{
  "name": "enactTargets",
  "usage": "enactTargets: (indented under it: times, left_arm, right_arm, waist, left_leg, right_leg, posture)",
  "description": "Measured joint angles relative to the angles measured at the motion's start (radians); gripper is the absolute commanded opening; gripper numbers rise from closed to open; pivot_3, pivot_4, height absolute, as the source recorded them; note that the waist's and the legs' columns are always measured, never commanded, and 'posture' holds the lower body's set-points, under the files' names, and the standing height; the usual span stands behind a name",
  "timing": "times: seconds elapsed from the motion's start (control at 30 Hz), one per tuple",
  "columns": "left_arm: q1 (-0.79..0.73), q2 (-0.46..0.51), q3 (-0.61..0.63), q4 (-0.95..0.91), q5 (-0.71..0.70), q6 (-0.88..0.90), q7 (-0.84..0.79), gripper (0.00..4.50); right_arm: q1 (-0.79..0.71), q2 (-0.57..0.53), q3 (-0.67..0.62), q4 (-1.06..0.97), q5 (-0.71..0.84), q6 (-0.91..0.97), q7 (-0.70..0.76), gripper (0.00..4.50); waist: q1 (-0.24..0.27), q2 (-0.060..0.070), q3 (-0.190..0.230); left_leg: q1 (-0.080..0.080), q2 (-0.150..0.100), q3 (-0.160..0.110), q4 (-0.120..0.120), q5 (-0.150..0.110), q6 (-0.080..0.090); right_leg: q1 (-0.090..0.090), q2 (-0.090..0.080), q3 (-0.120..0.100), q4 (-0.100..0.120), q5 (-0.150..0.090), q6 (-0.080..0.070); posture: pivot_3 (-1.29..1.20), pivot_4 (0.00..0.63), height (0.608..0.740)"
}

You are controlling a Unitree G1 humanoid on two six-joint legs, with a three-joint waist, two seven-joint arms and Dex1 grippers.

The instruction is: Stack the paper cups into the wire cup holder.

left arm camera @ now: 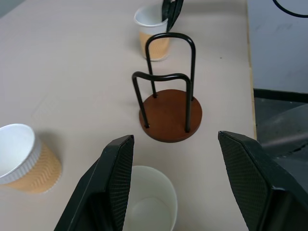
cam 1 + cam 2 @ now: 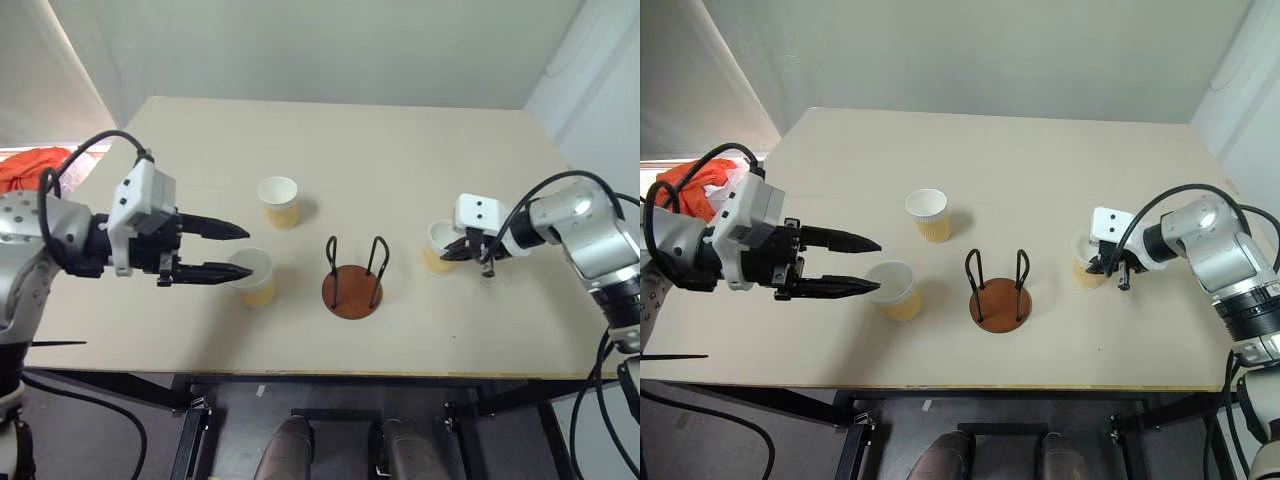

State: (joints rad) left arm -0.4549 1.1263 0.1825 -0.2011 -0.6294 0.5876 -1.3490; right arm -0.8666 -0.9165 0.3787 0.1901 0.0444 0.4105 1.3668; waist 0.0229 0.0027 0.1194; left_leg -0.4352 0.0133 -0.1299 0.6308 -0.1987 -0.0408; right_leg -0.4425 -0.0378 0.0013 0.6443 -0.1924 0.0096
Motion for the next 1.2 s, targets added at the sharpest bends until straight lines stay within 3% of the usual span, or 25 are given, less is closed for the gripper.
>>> enactTargets:
  times: [0.17, 0.3, 0.5, 0.83, 0.93, 1.07, 1.2]
  left_arm:
    - [0.010, 0.013, 0.009, 0.000, 0.000, 0.000, 0.001, 3.06]
    - [0.013, 0.016, 0.016, 0.000, 0.000, 0.000, 0.002, 3.06]
    - [0.018, 0.016, 0.016, -0.005, 0.000, 0.000, 0.002, 3.06]
    - [0.090, 0.019, 0.069, -0.056, -0.007, 0.004, 0.006, 3.06]
    - [0.098, 0.041, 0.071, -0.059, 0.003, 0.001, 0.003, 3.06]
    - [0.103, 0.059, 0.042, -0.054, 0.048, -0.034, -0.004, 3.06]
    - [0.016, 0.084, -0.042, -0.004, 0.127, -0.084, -0.004, 3.06]
  right_arm:
    - [-0.143, 0.014, -0.091, -0.094, 0.141, 0.077, 0.107, 0.05]
    - [-0.288, 0.092, -0.151, -0.154, 0.237, 0.119, 0.133, 0.05]
    - [-0.274, 0.181, -0.070, -0.191, 0.247, 0.118, 0.179, 0.05]
    - [-0.216, 0.175, -0.036, -0.228, 0.237, 0.099, 0.224, 0.05]
    - [-0.216, 0.176, -0.033, -0.236, 0.235, 0.089, 0.233, 0.64]
    - [-0.216, 0.184, -0.019, -0.233, 0.223, 0.076, 0.231, 2.03]
    - [-0.216, 0.193, -0.019, -0.233, 0.230, 0.084, 0.228, 3.45]
  waist:
    - [-0.002, 0.001, 0.001]
    - [-0.008, 0.000, 0.000]
    - [-0.002, 0.000, 0.000]
    - [-0.002, 0.000, 0.000]
    - [-0.003, -0.001, 0.000]
    - [-0.004, -0.001, 0.000]
    - [-0.002, -0.001, 0.000]
  left_leg:
    - [-0.001, 0.000, 0.000, -0.001, 0.000, 0.000]
    - [0.000, 0.001, 0.000, -0.002, 0.000, -0.001]
    - [-0.001, 0.000, 0.000, -0.001, 0.000, -0.001]
    - [0.000, 0.000, 0.000, -0.001, -0.001, -0.002]
    - [0.000, 0.000, 0.000, -0.001, 0.000, -0.002]
    - [0.000, 0.000, 0.000, -0.001, 0.000, -0.002]
    - [0.000, 0.000, 0.000, 0.000, 0.000, -0.002]
  right_leg:
    - [-0.002, 0.000, 0.000, 0.001, -0.002, -0.003]
    - [-0.002, 0.001, -0.001, 0.001, -0.004, -0.007]
    - [-0.002, 0.001, -0.001, 0.001, -0.004, -0.008]
    - [-0.002, 0.001, -0.001, 0.002, -0.005, -0.009]
    - [-0.002, 0.001, -0.001, 0.002, -0.004, -0.009]
    - [-0.002, 0.001, -0.001, 0.002, -0.004, -0.009]
    - [-0.002, 0.001, -0.001, 0.002, -0.004, -0.010]
  posture:
    - [0.00, 0.150, 0.740]
    - [0.00, 0.150, 0.740]
    - [0.00, 0.150, 0.740]
    - [0.00, 0.150, 0.740]
    - [0.00, 0.150, 0.740]
    - [0.00, 0.150, 0.740]
    - [0.00, 0.150, 0.740]
